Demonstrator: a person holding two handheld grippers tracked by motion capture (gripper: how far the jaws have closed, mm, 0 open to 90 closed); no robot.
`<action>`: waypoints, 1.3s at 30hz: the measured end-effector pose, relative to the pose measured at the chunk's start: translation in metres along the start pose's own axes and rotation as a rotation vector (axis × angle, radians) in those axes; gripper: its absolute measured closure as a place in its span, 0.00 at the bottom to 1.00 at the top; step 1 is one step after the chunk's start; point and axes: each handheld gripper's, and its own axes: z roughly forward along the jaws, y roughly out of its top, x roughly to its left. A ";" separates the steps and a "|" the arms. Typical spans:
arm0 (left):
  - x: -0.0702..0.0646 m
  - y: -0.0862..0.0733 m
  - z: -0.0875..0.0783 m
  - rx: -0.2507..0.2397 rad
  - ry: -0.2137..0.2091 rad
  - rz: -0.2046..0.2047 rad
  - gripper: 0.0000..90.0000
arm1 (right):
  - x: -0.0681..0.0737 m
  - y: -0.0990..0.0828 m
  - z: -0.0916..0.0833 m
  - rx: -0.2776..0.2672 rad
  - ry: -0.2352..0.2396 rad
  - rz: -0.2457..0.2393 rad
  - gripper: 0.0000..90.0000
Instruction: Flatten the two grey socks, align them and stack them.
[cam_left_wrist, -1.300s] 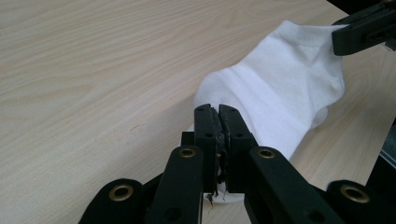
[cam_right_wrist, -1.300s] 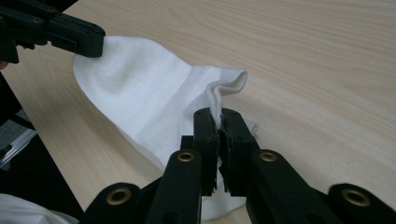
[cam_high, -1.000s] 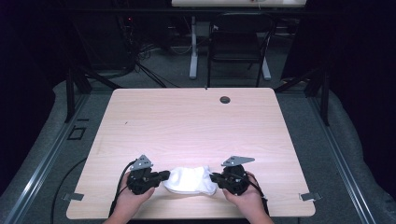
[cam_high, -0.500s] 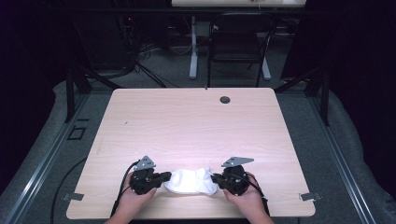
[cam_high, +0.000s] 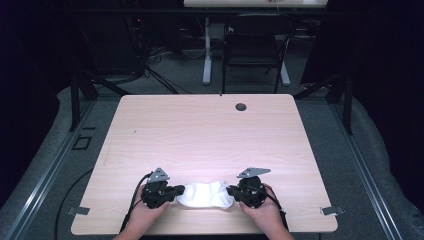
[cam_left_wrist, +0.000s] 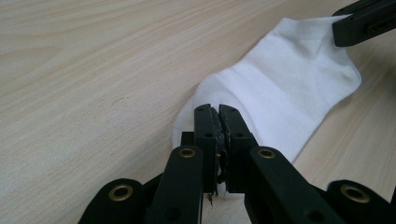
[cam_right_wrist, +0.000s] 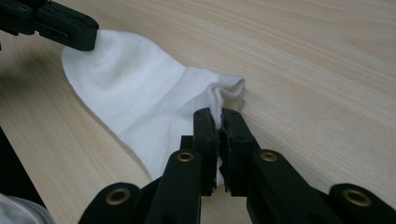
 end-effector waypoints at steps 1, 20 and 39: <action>0.000 0.000 0.000 0.000 0.000 0.001 0.97 | 0.000 0.000 0.000 0.000 0.000 -0.001 0.95; 0.003 -0.004 0.006 0.021 0.009 -0.010 0.96 | -0.004 0.000 0.010 0.023 -0.010 -0.004 0.93; -0.005 0.000 -0.007 -0.047 -0.013 0.024 0.74 | 0.008 0.003 -0.003 -0.118 0.014 -0.065 0.78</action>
